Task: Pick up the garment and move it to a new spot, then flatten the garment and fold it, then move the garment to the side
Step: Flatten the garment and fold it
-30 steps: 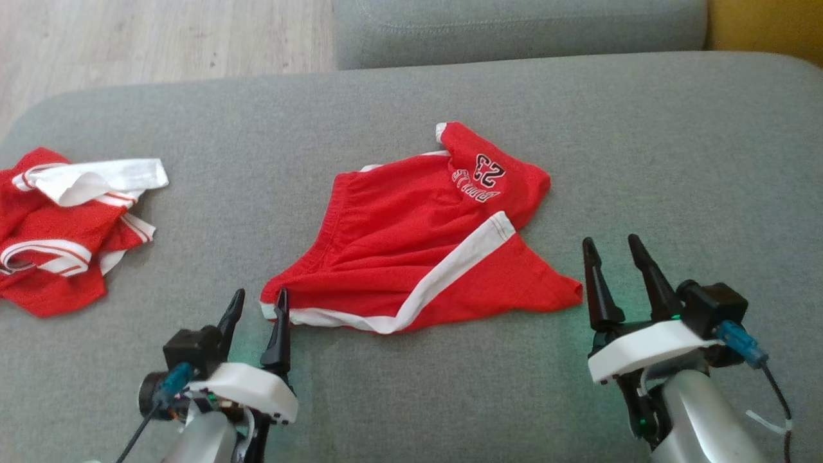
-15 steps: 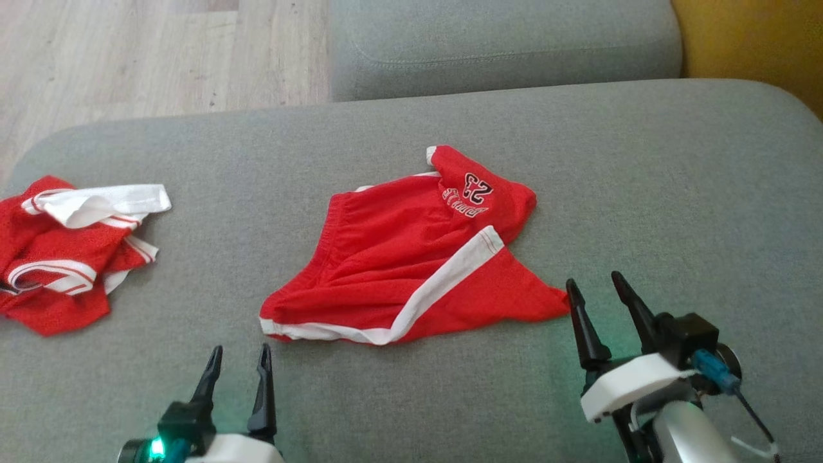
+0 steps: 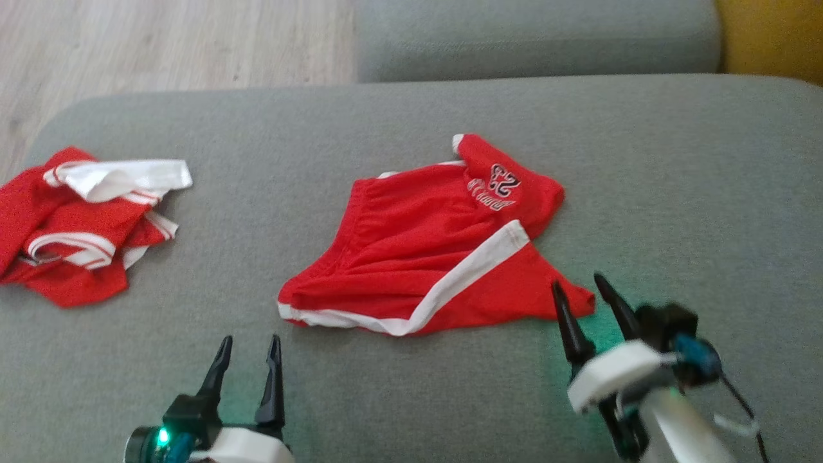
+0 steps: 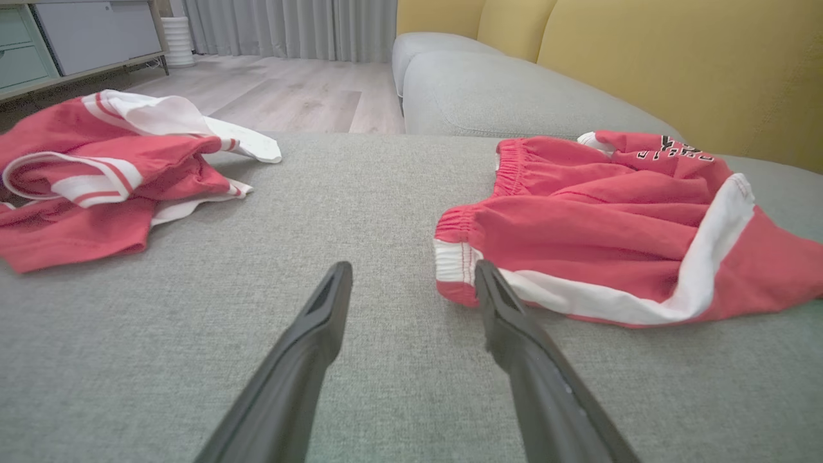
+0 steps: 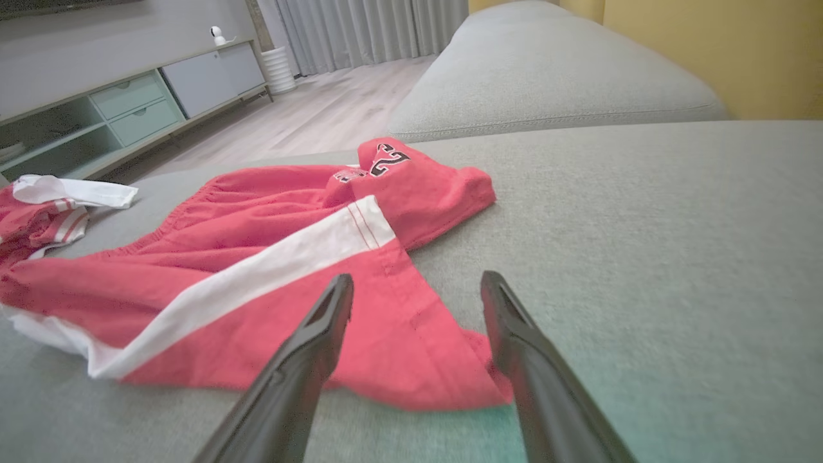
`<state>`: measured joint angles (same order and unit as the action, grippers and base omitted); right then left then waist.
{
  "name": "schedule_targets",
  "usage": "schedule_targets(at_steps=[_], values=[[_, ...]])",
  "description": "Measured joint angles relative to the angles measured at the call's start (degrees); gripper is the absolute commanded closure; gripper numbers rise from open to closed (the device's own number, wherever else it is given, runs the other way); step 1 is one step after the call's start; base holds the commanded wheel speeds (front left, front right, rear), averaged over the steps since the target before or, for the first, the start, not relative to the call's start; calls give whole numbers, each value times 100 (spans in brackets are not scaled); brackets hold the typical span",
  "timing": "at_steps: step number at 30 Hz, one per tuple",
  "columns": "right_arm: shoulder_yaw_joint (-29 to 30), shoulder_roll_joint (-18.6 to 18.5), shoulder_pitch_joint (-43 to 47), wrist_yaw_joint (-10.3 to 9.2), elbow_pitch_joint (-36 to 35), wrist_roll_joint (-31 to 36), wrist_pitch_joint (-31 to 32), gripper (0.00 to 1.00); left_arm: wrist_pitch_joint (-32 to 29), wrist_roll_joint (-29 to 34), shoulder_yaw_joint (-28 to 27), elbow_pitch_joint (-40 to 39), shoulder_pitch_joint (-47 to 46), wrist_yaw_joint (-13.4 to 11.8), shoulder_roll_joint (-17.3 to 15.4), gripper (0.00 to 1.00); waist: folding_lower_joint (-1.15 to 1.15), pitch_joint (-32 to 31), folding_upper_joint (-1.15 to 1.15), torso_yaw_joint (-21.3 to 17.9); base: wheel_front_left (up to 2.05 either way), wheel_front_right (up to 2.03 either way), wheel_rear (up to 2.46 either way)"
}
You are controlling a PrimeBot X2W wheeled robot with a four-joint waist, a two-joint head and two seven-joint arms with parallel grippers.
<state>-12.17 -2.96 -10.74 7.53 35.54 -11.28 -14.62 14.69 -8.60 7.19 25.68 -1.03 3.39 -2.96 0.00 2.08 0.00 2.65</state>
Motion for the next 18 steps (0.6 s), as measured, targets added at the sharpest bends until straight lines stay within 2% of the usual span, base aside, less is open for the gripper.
schedule_targets(at_steps=[9,18], values=[[-893,-353,-1588,0,1143,-961,0,0,0,-264,375,4,-328,22,10,0,1,441,0,457,0,0,0],[-1863,-591,-1935,0,1600,-1748,0,0,0,-354,423,3,-361,15,12,0,1,720,0,694,0,0,0]])
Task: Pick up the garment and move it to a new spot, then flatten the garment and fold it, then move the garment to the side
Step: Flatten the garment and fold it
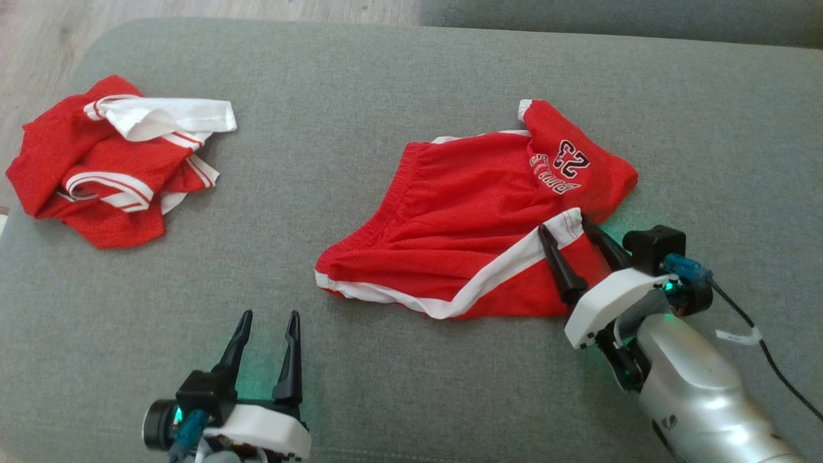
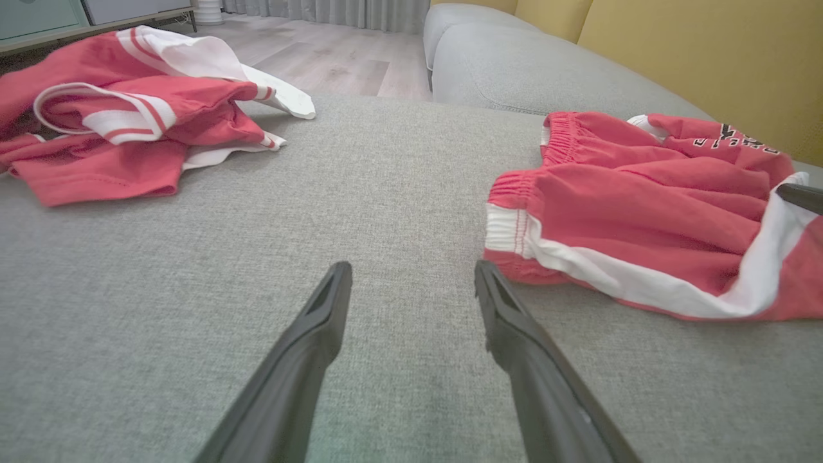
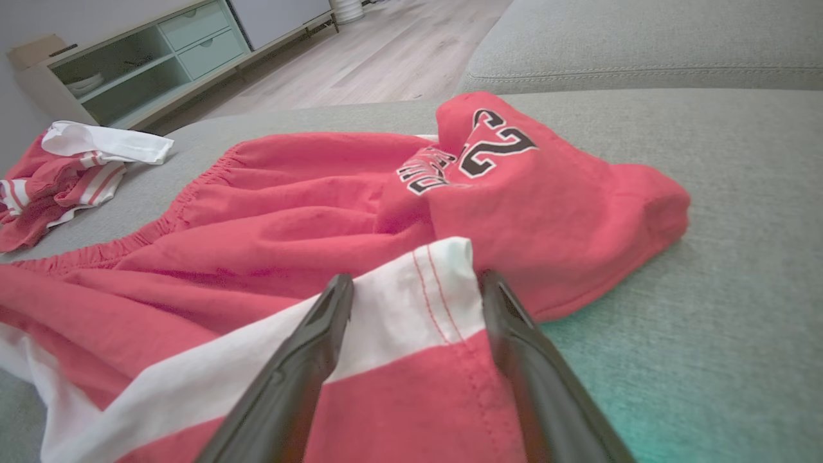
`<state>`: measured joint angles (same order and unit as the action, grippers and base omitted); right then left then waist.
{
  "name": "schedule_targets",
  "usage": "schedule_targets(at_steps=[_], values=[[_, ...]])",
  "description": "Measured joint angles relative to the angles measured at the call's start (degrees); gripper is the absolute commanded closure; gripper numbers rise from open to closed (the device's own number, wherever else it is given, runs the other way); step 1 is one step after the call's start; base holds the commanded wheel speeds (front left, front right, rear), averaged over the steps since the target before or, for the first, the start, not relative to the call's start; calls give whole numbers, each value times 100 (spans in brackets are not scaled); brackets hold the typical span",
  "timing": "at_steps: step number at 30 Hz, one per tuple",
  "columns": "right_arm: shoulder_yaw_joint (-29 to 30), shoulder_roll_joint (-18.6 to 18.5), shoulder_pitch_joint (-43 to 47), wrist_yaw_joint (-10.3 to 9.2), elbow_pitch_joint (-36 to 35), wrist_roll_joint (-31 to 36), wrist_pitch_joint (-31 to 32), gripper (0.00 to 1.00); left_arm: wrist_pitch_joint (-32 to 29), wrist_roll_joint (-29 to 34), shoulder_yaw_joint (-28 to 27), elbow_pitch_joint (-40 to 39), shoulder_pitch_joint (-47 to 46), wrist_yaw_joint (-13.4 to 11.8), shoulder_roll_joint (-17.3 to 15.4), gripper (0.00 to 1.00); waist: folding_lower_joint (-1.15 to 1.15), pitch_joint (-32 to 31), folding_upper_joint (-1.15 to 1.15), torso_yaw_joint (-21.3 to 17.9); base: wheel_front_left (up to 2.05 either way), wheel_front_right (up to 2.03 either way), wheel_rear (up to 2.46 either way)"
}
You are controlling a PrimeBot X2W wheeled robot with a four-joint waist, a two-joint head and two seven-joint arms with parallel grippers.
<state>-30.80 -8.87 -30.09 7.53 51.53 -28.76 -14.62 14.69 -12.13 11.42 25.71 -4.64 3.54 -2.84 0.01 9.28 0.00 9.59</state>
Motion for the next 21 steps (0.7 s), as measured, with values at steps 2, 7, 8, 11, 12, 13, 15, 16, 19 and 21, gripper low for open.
schedule_targets(at_steps=[2,7,8,11,12,13,15,16,19,21], values=[[-108,-38,-54,0,0,-123,0,0,0,-1,18,-1,-20,-1,0,0,0,28,0,-1,0,0,0],[-237,-112,-129,0,-16,-266,0,0,0,-54,76,-3,-164,-1,1,0,-1,92,0,7,0,0,0],[-256,-115,-131,0,-21,-282,0,0,0,-55,97,-2,-188,-1,1,0,-1,105,0,14,0,0,0],[-371,-131,-140,0,-59,-346,0,0,0,-58,137,-2,-224,1,4,0,-1,121,0,39,0,0,0],[-403,-132,-141,0,-76,-364,0,0,0,-58,137,0,-222,0,4,0,-1,121,0,43,0,0,0],[-420,-132,-140,0,-89,-380,0,0,0,-58,137,0,-222,0,4,0,-1,119,0,45,0,0,0],[-444,-144,-140,0,-136,-411,0,2,0,-58,137,0,-221,0,4,0,-1,117,0,41,0,0,0],[-454,-151,-140,0,-159,-411,0,4,0,-59,136,0,-220,0,4,0,-1,114,0,36,0,0,0],[-492,-193,-136,0,-238,-411,0,9,0,-59,135,0,-219,0,4,0,-1,115,0,14,0,0,0],[-525,-223,-135,0,-257,-411,0,9,0,-63,136,0,-219,0,4,0,-1,110,0,4,0,0,0]])
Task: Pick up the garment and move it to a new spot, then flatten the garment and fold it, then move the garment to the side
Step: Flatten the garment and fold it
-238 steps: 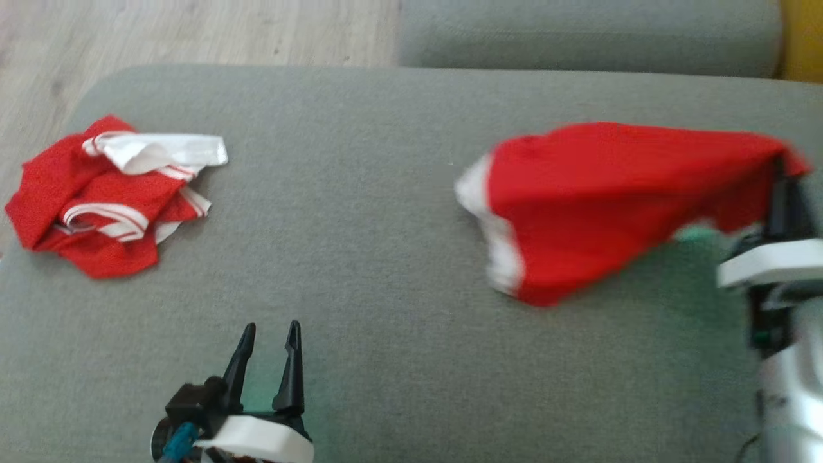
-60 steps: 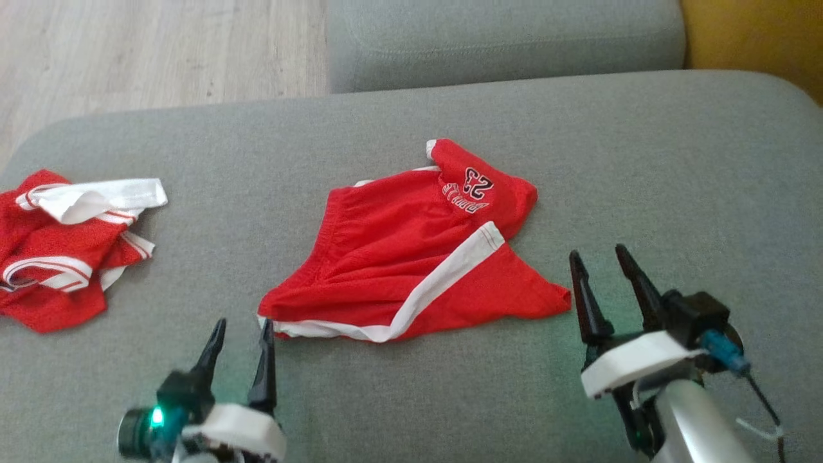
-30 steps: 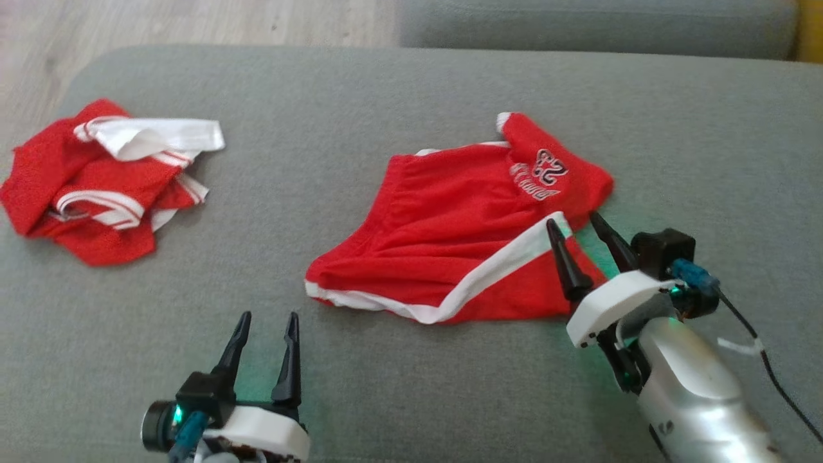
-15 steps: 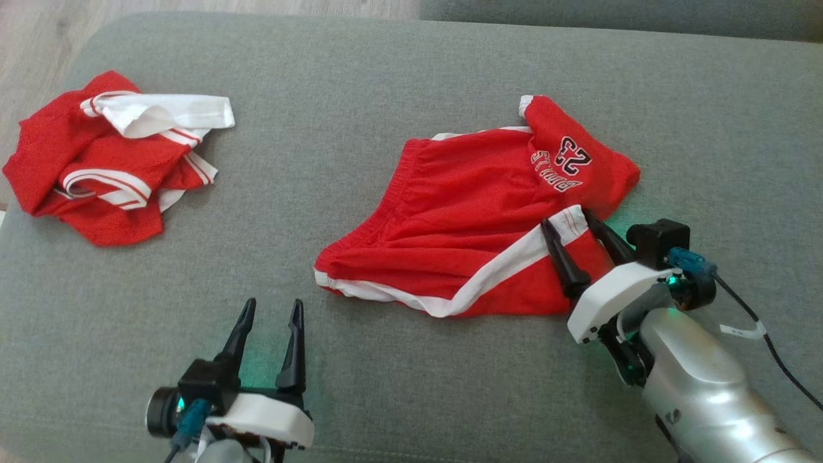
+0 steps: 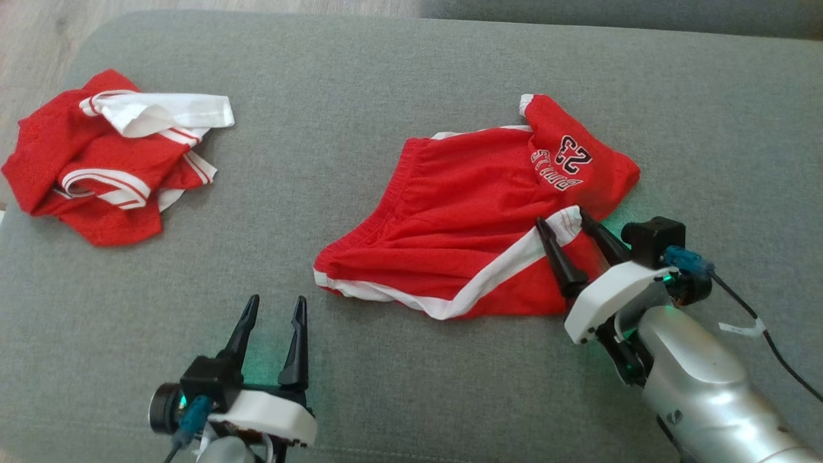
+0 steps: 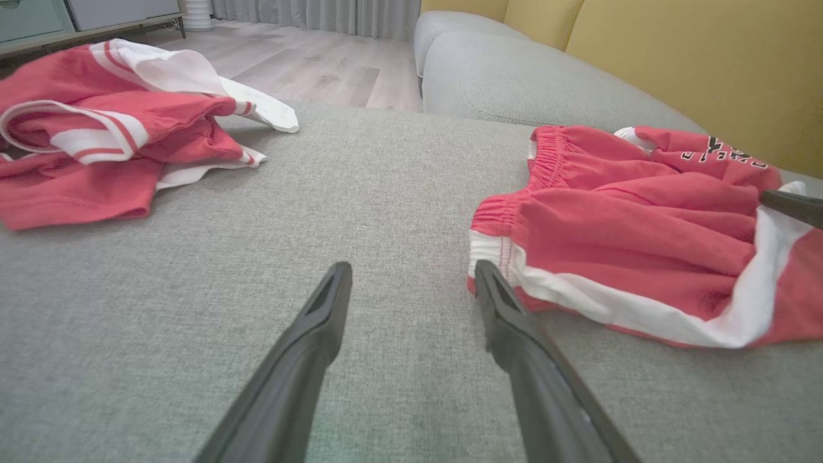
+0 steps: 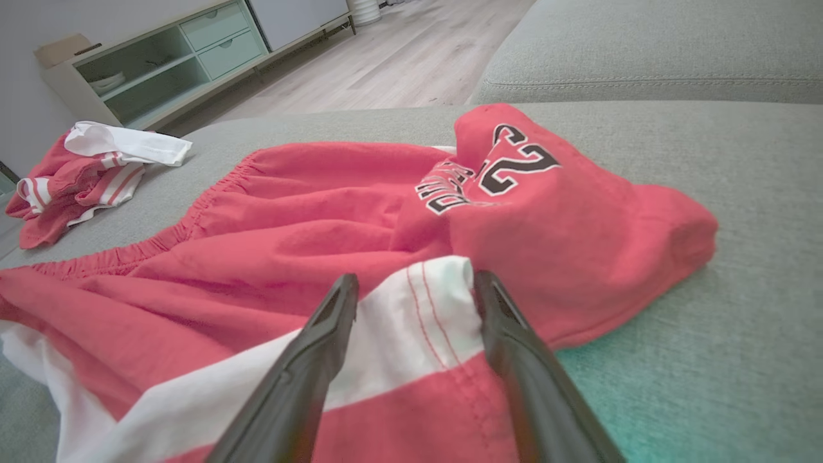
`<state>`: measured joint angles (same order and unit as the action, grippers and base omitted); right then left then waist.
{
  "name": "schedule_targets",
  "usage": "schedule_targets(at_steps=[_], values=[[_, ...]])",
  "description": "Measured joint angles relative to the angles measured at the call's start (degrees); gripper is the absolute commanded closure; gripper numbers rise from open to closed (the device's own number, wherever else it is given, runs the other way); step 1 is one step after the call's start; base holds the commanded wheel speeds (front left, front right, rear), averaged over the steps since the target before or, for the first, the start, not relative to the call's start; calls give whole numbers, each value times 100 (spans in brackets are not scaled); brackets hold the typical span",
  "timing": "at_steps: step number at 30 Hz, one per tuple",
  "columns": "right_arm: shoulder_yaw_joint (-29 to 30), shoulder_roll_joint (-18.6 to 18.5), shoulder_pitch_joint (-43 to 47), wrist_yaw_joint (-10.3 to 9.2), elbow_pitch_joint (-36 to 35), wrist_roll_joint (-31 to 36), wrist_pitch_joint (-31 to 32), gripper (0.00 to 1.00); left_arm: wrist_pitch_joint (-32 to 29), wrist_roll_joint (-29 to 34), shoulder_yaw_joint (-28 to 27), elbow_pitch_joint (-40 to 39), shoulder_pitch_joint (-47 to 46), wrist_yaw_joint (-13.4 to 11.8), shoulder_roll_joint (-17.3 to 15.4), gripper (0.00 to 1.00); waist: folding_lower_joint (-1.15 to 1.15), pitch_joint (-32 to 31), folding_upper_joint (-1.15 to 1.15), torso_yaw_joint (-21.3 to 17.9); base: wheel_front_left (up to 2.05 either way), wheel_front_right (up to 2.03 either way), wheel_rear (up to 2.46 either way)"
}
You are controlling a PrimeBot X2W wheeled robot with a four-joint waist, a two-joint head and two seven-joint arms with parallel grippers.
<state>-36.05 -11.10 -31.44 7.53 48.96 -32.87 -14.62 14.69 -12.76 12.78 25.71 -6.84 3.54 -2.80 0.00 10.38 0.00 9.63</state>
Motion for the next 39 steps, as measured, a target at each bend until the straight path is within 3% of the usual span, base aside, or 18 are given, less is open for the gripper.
schedule_targets(at_steps=[4,5,6,8,17,25,31,39], values=[[-37,-11,30,0,20,-19,0,13,0,-46,12,1,0,1,0,0,0,-16,0,-10,0,0,0],[-41,-11,31,0,21,-26,0,27,0,-46,13,2,-1,2,0,0,0,-19,0,-8,0,0,0],[-41,-11,31,0,21,-26,0,58,0,-46,13,2,-1,2,0,0,0,-19,0,-8,0,0,0],[-56,-8,30,0,20,-26,0,100,0,-46,14,2,-1,7,0,0,0,-23,0,-2,0,0,0],[277,-21,227,0,-420,121,0,100,0,-27,-89,16,44,53,1,0,0,-193,0,-126,0,0,0],[1368,-207,1232,0,-1534,634,-1,100,0,-187,-116,37,161,160,0,0,-1,-422,0,-519,0,0,0],[1602,-260,1720,0,-2227,965,0,100,0,-815,270,289,153,358,1,0,-1,-503,0,-848,0,0,0],[1852,-216,2243,0,-2247,999,0,100,0,-1578,1168,304,96,403,-75,0,-1,-500,0,-1101,0,0,0]])
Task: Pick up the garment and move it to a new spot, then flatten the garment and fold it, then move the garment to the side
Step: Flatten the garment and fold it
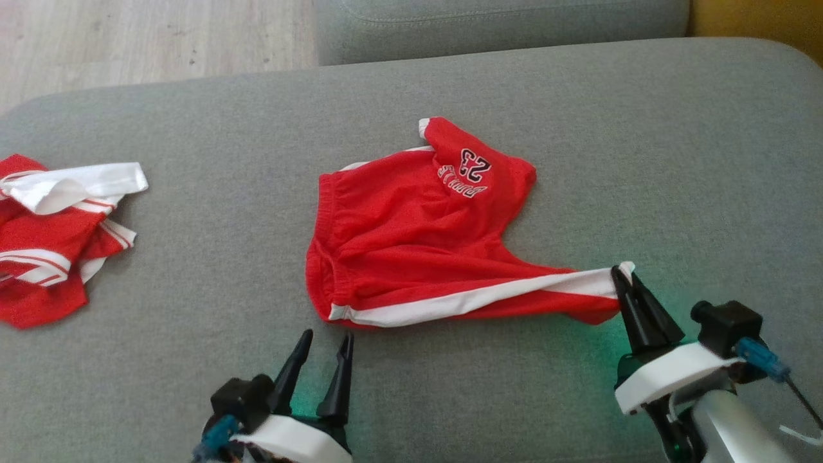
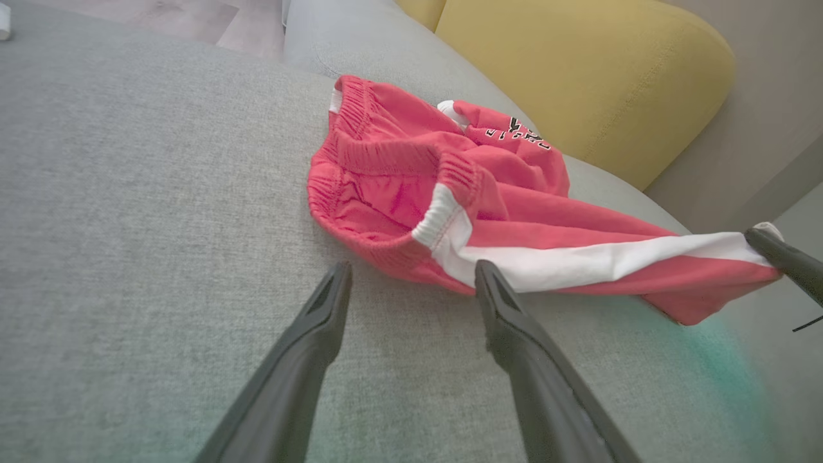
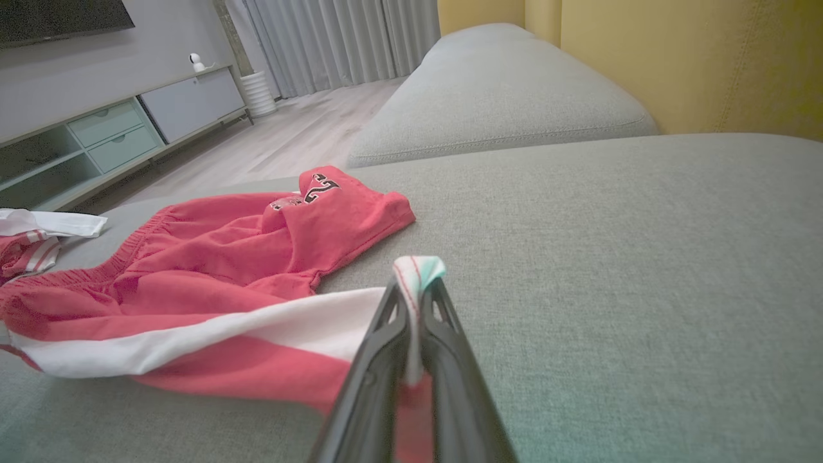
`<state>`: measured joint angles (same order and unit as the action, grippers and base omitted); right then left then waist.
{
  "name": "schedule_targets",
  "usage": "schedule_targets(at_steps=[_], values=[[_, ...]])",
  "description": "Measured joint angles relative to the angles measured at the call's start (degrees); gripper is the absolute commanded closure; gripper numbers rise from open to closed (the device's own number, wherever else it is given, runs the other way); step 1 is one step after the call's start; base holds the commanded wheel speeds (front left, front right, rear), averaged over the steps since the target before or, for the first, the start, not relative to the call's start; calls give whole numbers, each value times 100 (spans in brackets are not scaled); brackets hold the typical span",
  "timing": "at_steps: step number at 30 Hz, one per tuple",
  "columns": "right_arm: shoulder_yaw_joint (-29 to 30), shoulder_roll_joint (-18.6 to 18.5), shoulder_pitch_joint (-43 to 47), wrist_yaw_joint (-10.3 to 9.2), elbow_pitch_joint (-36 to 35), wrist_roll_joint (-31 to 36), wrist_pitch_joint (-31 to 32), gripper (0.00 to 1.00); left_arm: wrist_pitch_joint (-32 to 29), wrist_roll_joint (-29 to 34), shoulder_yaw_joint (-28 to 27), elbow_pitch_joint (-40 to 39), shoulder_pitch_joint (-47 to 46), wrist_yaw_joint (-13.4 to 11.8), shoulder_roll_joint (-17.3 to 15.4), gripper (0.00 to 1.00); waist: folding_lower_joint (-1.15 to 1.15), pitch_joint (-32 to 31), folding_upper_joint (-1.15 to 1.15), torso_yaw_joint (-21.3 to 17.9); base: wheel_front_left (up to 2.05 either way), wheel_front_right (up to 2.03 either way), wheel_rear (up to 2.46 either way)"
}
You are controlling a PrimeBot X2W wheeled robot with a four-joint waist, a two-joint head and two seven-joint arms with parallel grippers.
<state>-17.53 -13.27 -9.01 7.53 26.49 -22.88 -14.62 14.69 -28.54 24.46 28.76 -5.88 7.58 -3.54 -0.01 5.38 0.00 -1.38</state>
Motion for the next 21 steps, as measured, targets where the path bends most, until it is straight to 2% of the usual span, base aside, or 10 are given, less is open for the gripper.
schedule_targets(at_steps=[8,17,18,19,20,21], values=[[10,144,25,0,27,71,0,100,0,-172,360,-1,-356,0,-445,0,0,91,0,-109,0,0,0],[-68,189,9,0,137,79,0,100,0,-180,727,162,-595,0,-578,0,1,189,0,-220,0,0,0],[-77,190,8,0,138,79,0,100,0,-180,749,183,-618,0,-584,9,1,200,0,-230,0,0,0],[-82,190,8,0,141,79,0,100,0,-179,776,199,-640,0,-591,59,1,210,0,-238,0,0,0],[-83,190,7,0,144,79,0,100,0,-179,803,204,-670,0,-598,82,1,218,0,-243,0,0,0],[-85,192,0,0,144,79,0,100,0,-179,816,203,-695,0,-604,98,1,228,0,-246,0,0,0]])
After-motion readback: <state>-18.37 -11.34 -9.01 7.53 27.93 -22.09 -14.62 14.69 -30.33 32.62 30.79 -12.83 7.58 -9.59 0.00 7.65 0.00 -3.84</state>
